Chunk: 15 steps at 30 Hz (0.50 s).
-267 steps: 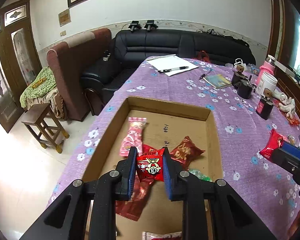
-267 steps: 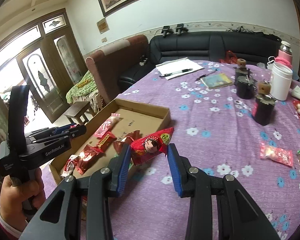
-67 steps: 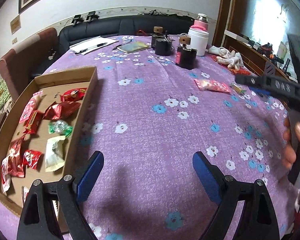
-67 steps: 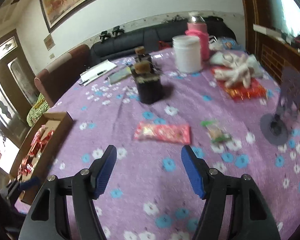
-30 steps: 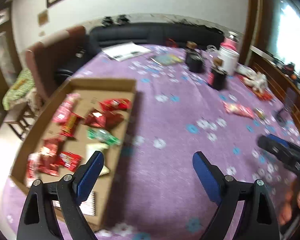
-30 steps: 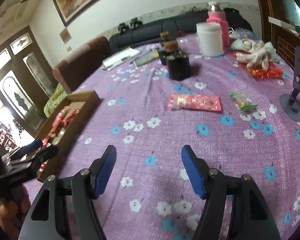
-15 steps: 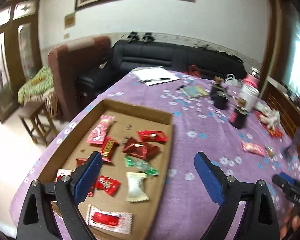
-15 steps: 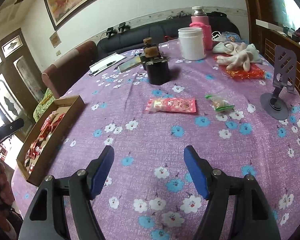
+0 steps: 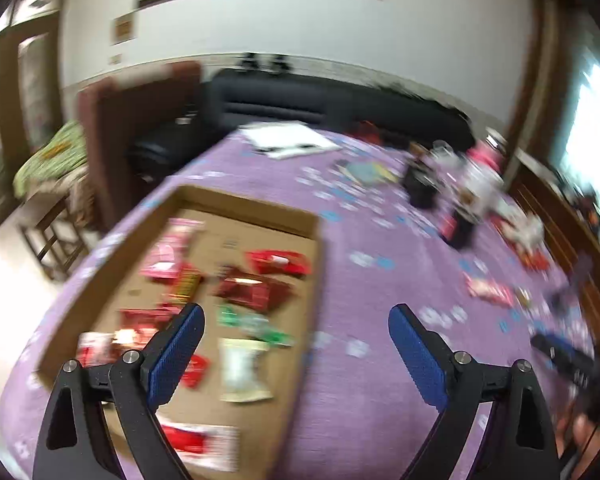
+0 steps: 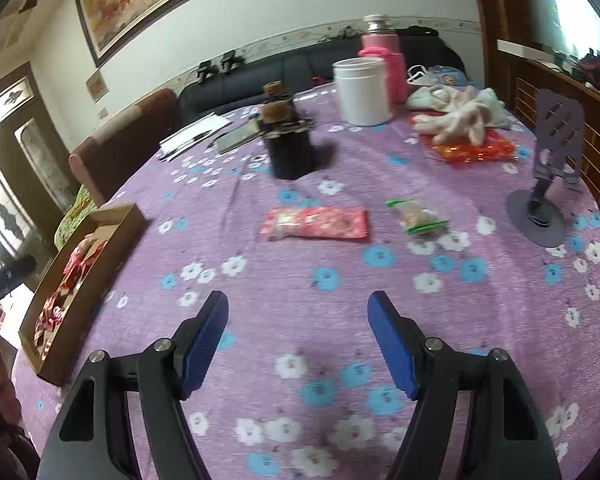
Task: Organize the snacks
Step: 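Withdraw both open tools from the box toward the remaining snacks, then grasp the pink candy bag with the left tool while the right tool grasps the green-tied clear bag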
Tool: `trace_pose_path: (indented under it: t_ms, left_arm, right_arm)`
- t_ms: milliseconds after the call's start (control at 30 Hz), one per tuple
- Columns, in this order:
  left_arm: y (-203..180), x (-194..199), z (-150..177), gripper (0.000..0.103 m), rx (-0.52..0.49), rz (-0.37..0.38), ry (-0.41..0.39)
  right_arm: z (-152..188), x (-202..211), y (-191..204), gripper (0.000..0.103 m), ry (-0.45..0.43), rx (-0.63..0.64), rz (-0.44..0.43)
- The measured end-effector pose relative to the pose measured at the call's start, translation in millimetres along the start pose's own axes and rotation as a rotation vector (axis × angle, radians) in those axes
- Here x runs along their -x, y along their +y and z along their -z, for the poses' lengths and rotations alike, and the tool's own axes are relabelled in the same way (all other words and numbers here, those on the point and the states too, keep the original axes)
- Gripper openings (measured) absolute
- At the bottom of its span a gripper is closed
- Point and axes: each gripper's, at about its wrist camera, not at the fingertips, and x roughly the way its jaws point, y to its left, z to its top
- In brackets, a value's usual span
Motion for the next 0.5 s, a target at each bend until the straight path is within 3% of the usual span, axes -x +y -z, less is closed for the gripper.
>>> trace_pose_path:
  t_ms: [200, 333, 500]
  left_arm:
    - [-78, -33, -1, 0.095, -0.195, 0.115, 0.070]
    - [-117, -52, -11, 0.095, -0.266, 0.148, 0.090]
    - [-164, -86, -24, 0.095, -0.369, 0.187, 0.123]
  right_arm:
    - [-17, -9, -27, 0.071, -0.013, 0.024, 0.071]
    - [-39, -34, -51, 0.069, 0.009, 0.028, 0.111]
    - [-61, -69, -72, 0.050, 0.064, 0.035, 0.117]
